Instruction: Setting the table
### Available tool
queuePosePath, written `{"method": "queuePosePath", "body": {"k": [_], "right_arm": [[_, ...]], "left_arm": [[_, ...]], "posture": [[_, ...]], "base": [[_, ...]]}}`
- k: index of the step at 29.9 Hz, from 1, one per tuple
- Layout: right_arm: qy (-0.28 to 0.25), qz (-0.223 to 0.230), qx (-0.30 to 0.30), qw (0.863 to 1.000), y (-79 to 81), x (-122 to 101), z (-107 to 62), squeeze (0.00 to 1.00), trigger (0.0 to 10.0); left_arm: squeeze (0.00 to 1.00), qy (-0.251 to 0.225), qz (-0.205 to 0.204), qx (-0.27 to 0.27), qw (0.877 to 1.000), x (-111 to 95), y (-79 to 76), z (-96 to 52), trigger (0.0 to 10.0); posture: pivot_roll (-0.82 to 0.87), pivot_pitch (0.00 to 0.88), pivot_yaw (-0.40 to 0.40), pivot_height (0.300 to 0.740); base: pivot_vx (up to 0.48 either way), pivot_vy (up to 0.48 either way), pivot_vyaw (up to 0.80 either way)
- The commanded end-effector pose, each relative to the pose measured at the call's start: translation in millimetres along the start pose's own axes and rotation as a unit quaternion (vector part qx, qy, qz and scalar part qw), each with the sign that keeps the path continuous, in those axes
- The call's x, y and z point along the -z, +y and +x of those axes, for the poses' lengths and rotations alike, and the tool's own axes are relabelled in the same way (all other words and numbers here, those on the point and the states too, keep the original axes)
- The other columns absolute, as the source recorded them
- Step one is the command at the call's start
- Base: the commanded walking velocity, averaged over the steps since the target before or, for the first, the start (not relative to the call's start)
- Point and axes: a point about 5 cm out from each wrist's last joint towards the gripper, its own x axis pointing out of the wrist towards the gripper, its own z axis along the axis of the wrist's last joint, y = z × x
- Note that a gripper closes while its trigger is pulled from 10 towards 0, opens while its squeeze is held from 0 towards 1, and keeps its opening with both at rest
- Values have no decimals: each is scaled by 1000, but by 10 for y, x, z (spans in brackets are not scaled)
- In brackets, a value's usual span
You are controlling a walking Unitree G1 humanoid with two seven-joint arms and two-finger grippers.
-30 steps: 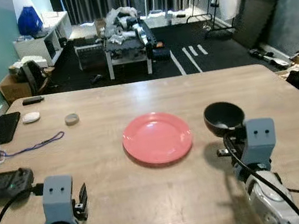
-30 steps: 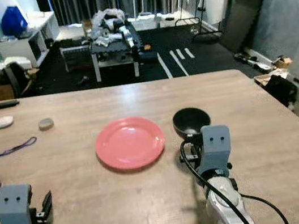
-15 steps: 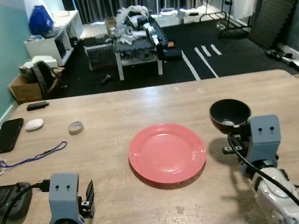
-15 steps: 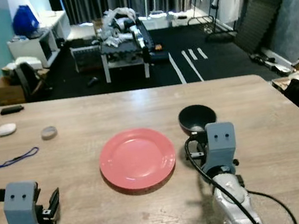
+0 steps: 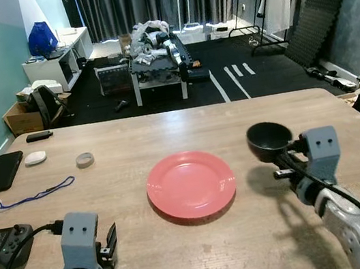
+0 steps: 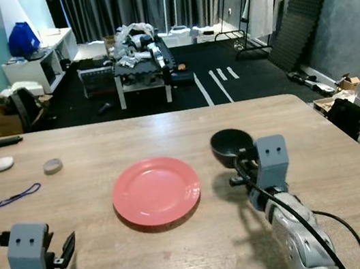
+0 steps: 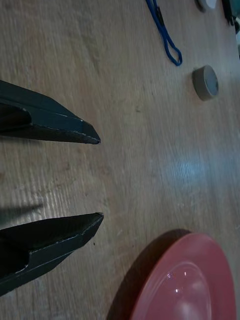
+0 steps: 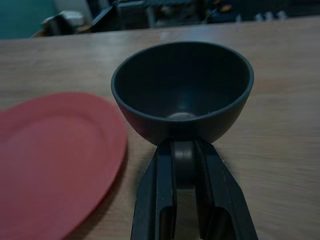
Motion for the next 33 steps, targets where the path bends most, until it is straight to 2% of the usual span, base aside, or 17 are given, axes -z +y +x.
{"method": "queuePosePath", "body": {"k": [1, 7, 14, 17, 20, 22, 26, 33], "right_arm": [[0, 13, 2, 1000, -40, 25, 36, 0, 10000], [-23, 2, 2, 1000, -8, 20, 136, 0, 10000], [-50, 28, -24, 998, 122, 36, 205, 0, 10000], [-60, 25, -32, 997, 179, 58, 216, 0, 10000], [-77, 12, -29, 997, 216, 65, 235, 0, 10000], [-90, -16, -21, 996, 241, 66, 259, 0, 10000], [-93, -39, -11, 995, 236, 70, 301, 0, 10000], [-79, -54, 2, 995, 109, 75, 353, 0, 10000]], "left_arm": [[0, 10, -2, 6, 1000, 28, 1, -40, 10000], [0, 7, -4, 10, 1000, -2, -13, -61, 10000], [0, 12, -3, 9, 1000, 3, -13, -112, 10000], [0, 12, -3, 8, 1000, 0, -16, -113, 10000], [0, 12, -4, 8, 1000, -7, -20, -112, 10000], [0, 12, -4, 7, 1000, -13, -23, -118, 10000], [0, 13, -4, 4, 1000, -15, -16, -136, 10000], [0, 16, -4, 1, 1000, -7, -16, -150, 10000]], "posture": [[81, 140, 54, 740], [99, 159, 53, 740], [117, 172, 53, 740], [123, 174, 53, 740], [128, 174, 53, 740], [137, 176, 52, 740], [140, 179, 49, 740], [141, 181, 46, 740]], "base": [[0, 0, 0], [0, 0, 0], [0, 0, 0], [0, 0, 0], [0, 0, 0], [0, 0, 0], [0, 0, 0], [0, 0, 0]]}}
